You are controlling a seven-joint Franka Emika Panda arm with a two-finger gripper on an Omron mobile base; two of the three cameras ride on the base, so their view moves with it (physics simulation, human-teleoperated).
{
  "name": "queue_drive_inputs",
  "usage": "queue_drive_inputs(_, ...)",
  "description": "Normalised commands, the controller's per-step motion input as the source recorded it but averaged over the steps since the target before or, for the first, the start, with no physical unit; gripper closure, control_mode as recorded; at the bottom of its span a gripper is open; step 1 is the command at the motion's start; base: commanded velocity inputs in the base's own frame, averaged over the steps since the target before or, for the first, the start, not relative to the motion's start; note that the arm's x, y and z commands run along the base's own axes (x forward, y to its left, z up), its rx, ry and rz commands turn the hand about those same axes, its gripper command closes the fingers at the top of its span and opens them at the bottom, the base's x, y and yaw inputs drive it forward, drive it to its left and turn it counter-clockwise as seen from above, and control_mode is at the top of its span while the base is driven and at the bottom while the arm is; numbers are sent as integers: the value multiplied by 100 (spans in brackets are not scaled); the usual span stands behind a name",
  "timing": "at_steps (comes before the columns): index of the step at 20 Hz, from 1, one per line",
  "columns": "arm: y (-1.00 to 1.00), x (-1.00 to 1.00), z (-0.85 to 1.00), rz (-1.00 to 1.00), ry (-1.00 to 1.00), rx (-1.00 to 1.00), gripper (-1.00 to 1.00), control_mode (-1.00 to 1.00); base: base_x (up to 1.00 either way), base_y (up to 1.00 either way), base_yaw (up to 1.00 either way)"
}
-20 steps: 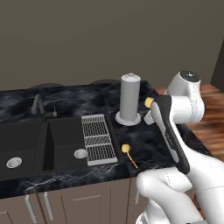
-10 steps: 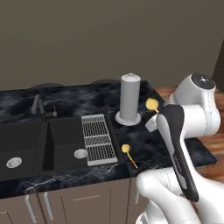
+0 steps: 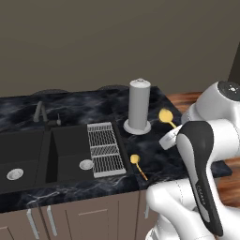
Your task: Organize the utensils by type. Pick up the wooden spoons from the counter and place them in the open cabinet. Then pick up the metallic utensils from the counter and place them in the open drawer.
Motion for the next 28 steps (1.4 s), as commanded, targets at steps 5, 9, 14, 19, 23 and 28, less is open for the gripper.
queue_drive_inputs(5,-1,-29,11,0,-3,0,100,-100,0,0,0)
queue_drive_inputs(9,-7,-3,1,0,0,0,100,-100,0,0,0)
queue_drive_inputs(14,0,0,0,0,0,0,100,-100,0,0,0)
queue_drive_inputs(19,0,0,0,0,0,0,100,-100,0,0,0)
queue_drive_inputs(23,0,0,-1,0,0,0,100,-100,0,0,0)
queue_drive_inputs(28,0,0,0,0,0,0,100,100,0,0,0)
